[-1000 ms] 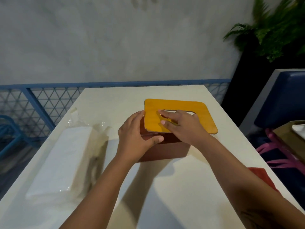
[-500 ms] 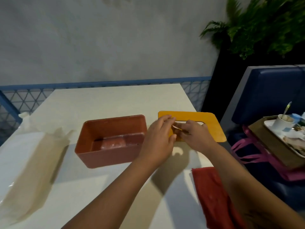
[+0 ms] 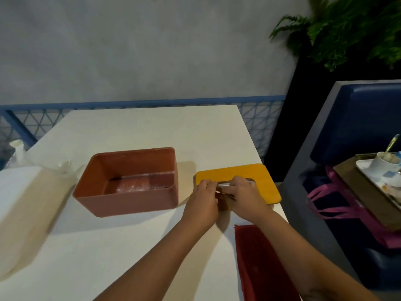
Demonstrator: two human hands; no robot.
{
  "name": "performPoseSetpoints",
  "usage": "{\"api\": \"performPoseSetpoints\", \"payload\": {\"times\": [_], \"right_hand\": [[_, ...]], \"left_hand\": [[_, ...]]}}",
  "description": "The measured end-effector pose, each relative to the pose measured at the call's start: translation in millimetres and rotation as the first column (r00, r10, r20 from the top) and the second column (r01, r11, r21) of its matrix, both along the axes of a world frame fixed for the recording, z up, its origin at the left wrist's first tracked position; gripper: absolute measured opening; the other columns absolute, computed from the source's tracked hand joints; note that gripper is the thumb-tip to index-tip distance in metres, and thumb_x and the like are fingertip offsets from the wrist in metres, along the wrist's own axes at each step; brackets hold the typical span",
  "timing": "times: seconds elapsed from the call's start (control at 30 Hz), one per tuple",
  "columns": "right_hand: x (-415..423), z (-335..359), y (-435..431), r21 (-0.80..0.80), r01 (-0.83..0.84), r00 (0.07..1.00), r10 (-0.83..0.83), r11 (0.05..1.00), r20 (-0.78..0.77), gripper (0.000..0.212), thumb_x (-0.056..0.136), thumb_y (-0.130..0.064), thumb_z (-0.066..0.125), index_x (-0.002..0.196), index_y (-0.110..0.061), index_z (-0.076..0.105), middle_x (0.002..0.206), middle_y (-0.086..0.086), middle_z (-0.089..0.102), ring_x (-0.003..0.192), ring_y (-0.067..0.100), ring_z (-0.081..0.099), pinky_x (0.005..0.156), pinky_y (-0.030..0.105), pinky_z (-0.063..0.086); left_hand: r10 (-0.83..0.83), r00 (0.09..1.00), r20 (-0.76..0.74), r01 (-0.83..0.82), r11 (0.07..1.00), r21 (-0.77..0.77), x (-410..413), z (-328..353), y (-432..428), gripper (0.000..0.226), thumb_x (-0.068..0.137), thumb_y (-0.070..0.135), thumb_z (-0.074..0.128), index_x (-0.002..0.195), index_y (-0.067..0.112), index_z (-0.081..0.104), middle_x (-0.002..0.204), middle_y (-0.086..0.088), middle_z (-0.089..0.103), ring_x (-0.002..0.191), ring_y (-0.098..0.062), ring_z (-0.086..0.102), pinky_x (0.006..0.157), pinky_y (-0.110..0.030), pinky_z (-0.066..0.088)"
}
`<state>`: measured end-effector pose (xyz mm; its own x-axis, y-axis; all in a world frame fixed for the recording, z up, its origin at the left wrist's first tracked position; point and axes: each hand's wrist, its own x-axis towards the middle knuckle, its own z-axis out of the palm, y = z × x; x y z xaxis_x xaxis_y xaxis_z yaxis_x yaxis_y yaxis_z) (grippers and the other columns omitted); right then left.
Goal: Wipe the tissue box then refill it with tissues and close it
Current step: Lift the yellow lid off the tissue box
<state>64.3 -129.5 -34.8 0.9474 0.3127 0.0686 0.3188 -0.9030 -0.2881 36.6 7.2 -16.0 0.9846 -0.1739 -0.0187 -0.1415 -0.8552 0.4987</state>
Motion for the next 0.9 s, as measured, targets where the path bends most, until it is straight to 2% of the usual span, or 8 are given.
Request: {"api": "performPoseSetpoints", "payload": {"times": [0.13, 0.27, 0.37, 0.47, 0.6, 0.67, 0.77, 0.9], "right_hand": [[-1.6, -0.8, 0.6, -0.002, 0.019, 1.0, -0.019, 1.0, 0.001, 0.039, 0.083, -0.038, 0.04, 0.111, -0.037, 0.068, 0.09, 0.008, 0.058, 0.094, 0.031, 0.055, 0.086, 0.043, 0.035], [-4.6, -3.6, 0.6, 0.013, 0.032, 0.995, -0.034, 0.999, 0.095, 0.025, 0.088, -0.036, 0.053, 0.106, -0.04, 0.069, 0.089, 0.006, 0.059, 0.091, 0.03, 0.055, 0.08, 0.038, 0.033], [-6.3, 0.9, -1.0, 0.012, 0.004, 0.997, -0.005, 1.0, 0.078, 0.024, 0.092, -0.035, 0.053, 0.112, -0.04, 0.067, 0.097, 0.004, 0.057, 0.099, 0.028, 0.05, 0.075, 0.032, 0.02], [-5.2, 8.7, -1.9, 0.027, 0.027, 0.998, -0.028, 0.999, 0.053, 0.026, 0.093, -0.036, 0.052, 0.116, -0.041, 0.063, 0.096, -0.001, 0.051, 0.104, 0.023, 0.047, 0.075, 0.03, 0.017], [0.5, 28.8, 4.8, 0.22, 0.148, 0.985, -0.164, 0.964, 0.055, 0.025, 0.092, -0.033, 0.055, 0.114, -0.038, 0.066, 0.102, -0.001, 0.056, 0.107, 0.019, 0.049, 0.078, 0.029, 0.019], [2.8, 43.3, 15.5, 0.302, 0.16, 0.978, -0.192, 0.94, 0.081, 0.023, 0.091, -0.03, 0.057, 0.111, -0.035, 0.068, 0.097, -0.002, 0.055, 0.102, 0.019, 0.05, 0.08, 0.03, 0.023], [3.5, 66.0, 38.0, 0.402, 0.127, 0.974, -0.191, 0.907, 0.122, 0.019, 0.091, -0.028, 0.058, 0.107, -0.032, 0.069, 0.089, -0.005, 0.051, 0.09, 0.015, 0.049, 0.079, 0.031, 0.026], [-3.2, 92.4, 88.1, 0.486, 0.033, 0.977, -0.13, 0.873, 0.166, 0.017, 0.09, -0.026, 0.06, 0.104, -0.03, 0.07, 0.084, -0.004, 0.051, 0.091, 0.019, 0.054, 0.086, 0.037, 0.038]], "left_hand": [[0.029, 0.999, -0.023, -0.029, 1.0, 0.013, 2.0, -6.6, -1.3, 0.045, 0.087, 0.005, 0.047, 0.132, 0.014, 0.045, 0.13, -0.009, 0.046, 0.119, -0.027, 0.044, 0.096, -0.035, 0.04], [0.043, 0.999, -0.03, -0.042, 0.999, 0.012, 0.4, -7.1, -2.2, 0.042, 0.086, 0.005, 0.048, 0.127, 0.013, 0.048, 0.127, -0.009, 0.049, 0.117, -0.027, 0.046, 0.094, -0.036, 0.041], [0.038, 0.998, -0.041, -0.038, 0.999, -0.002, -3.3, -3.4, -3.1, 0.04, 0.086, 0.004, 0.048, 0.125, 0.013, 0.049, 0.126, -0.008, 0.049, 0.115, -0.027, 0.047, 0.09, -0.037, 0.043], [0.021, 0.998, -0.058, -0.022, 1.0, -0.017, -7.8, 1.0, -1.3, 0.044, 0.086, 0.005, 0.049, 0.129, 0.015, 0.047, 0.127, -0.007, 0.048, 0.115, -0.027, 0.048, 0.09, -0.037, 0.043], [0.004, 0.999, -0.032, -0.006, 0.999, -0.053, -15.6, 19.6, 7.5, 0.045, 0.091, 0.008, 0.048, 0.135, 0.014, 0.042, 0.136, -0.009, 0.043, 0.123, -0.027, 0.044, 0.099, -0.037, 0.04], [0.008, 1.0, 0.005, -0.008, 0.996, -0.09, -21.2, 36.6, 16.4, 0.046, 0.093, 0.01, 0.047, 0.137, 0.015, 0.04, 0.14, -0.008, 0.04, 0.127, -0.025, 0.042, 0.102, -0.035, 0.038], [0.061, 0.995, 0.075, -0.047, 0.983, -0.179, -29.3, 64.3, 37.3, 0.046, 0.094, 0.014, 0.048, 0.139, 0.018, 0.04, 0.142, -0.003, 0.04, 0.126, -0.019, 0.045, 0.104, -0.032, 0.037], [0.2, 0.963, 0.181, -0.147, 0.951, -0.271, -40.1, 95.4, 84.2, 0.041, 0.093, 0.016, 0.052, 0.133, 0.02, 0.048, 0.132, 0.0, 0.049, 0.119, -0.015, 0.051, 0.103, -0.032, 0.042]]}}
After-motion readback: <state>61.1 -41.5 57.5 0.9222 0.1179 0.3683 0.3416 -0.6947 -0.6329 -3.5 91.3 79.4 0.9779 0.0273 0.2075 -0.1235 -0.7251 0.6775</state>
